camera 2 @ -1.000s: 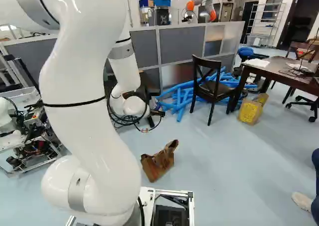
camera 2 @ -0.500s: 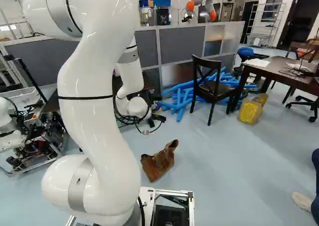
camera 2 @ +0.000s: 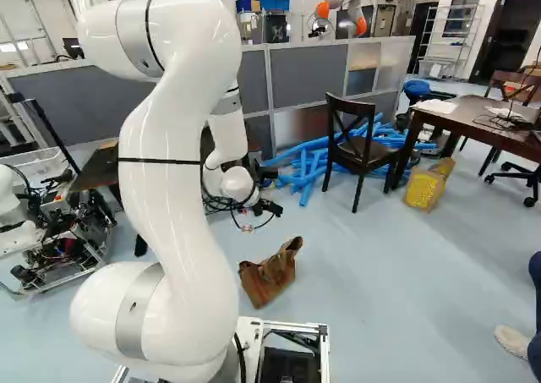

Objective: Pick up the bag on the ground and place it on the table

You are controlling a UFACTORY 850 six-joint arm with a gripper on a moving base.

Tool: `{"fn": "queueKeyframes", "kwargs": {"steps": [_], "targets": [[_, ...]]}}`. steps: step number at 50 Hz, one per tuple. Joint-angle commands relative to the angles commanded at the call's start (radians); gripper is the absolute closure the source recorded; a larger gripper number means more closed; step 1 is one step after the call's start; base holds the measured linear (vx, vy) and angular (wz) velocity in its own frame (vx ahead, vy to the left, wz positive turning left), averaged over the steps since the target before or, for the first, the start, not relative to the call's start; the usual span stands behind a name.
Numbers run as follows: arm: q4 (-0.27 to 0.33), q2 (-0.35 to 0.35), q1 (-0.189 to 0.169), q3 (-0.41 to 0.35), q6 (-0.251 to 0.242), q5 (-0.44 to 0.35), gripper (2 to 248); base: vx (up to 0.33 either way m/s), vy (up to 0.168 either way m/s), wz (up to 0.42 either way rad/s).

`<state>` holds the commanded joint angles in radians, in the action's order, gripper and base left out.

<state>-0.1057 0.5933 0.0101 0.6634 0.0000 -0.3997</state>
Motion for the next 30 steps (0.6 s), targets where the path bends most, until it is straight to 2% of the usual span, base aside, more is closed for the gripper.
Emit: {"fn": "queueKeyframes", "kwargs": {"steps": [30], "targets": [[-0.085,0.135,0.005,0.088,0.000,0.108,3,0.000,0.000,0.000]]}}
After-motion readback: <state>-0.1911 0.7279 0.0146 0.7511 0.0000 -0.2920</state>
